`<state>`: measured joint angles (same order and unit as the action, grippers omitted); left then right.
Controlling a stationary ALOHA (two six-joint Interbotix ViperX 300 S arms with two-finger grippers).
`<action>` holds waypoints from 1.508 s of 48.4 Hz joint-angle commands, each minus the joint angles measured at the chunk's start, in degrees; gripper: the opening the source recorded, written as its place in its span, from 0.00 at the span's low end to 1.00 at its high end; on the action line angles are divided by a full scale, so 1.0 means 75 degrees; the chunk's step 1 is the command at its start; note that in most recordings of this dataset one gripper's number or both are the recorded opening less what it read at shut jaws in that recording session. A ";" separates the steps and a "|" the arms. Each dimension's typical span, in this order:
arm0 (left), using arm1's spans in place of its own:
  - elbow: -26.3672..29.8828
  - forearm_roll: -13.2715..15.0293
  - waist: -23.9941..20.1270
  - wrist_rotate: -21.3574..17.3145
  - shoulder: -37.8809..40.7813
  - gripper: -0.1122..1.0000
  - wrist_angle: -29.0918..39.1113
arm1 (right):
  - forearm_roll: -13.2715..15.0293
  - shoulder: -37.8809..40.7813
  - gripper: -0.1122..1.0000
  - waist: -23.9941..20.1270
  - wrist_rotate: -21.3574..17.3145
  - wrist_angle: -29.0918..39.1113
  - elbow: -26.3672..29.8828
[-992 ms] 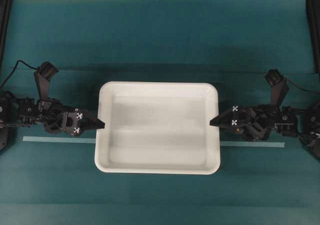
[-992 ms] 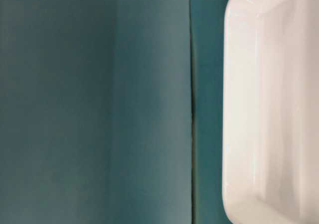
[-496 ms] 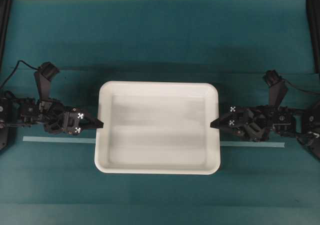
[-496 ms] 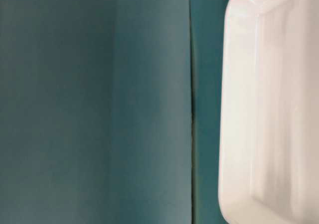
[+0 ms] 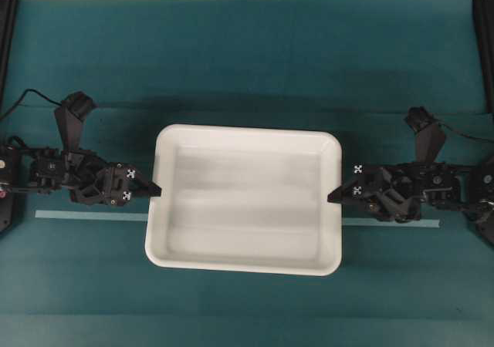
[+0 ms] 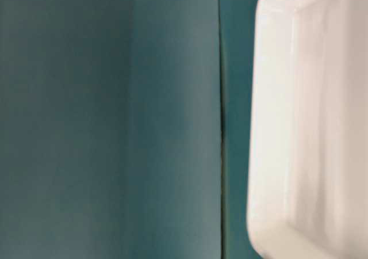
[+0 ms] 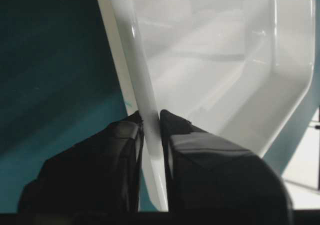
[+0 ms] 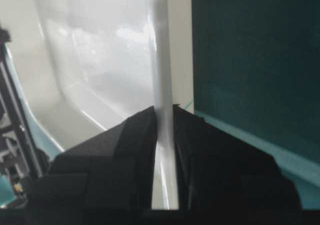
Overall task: Lift the white case with both hands.
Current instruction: 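Close both grippers on the tray's side rims, then lift the tray upward with both grippers holding its rims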
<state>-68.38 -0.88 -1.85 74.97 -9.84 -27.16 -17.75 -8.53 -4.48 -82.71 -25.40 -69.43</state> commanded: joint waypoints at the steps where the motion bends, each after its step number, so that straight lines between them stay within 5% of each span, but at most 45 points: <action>1: 0.0293 -0.0023 0.0035 0.0012 -0.0258 0.18 0.0258 | 0.0000 -0.0281 0.20 0.0082 0.0012 0.0398 0.0234; 45: 0.1371 -0.0023 0.0047 0.0352 -0.3305 0.18 0.3270 | 0.0387 -0.3762 0.20 0.0855 0.0070 0.4547 0.1453; 73: 0.2813 -0.0023 0.0234 0.0715 -0.3750 0.17 0.4559 | 0.0785 -0.4441 0.20 0.1160 0.0047 0.6293 0.2941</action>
<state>-51.42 -0.88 -0.53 80.42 -38.50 7.56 -12.04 -42.28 3.43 -82.27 21.62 -51.24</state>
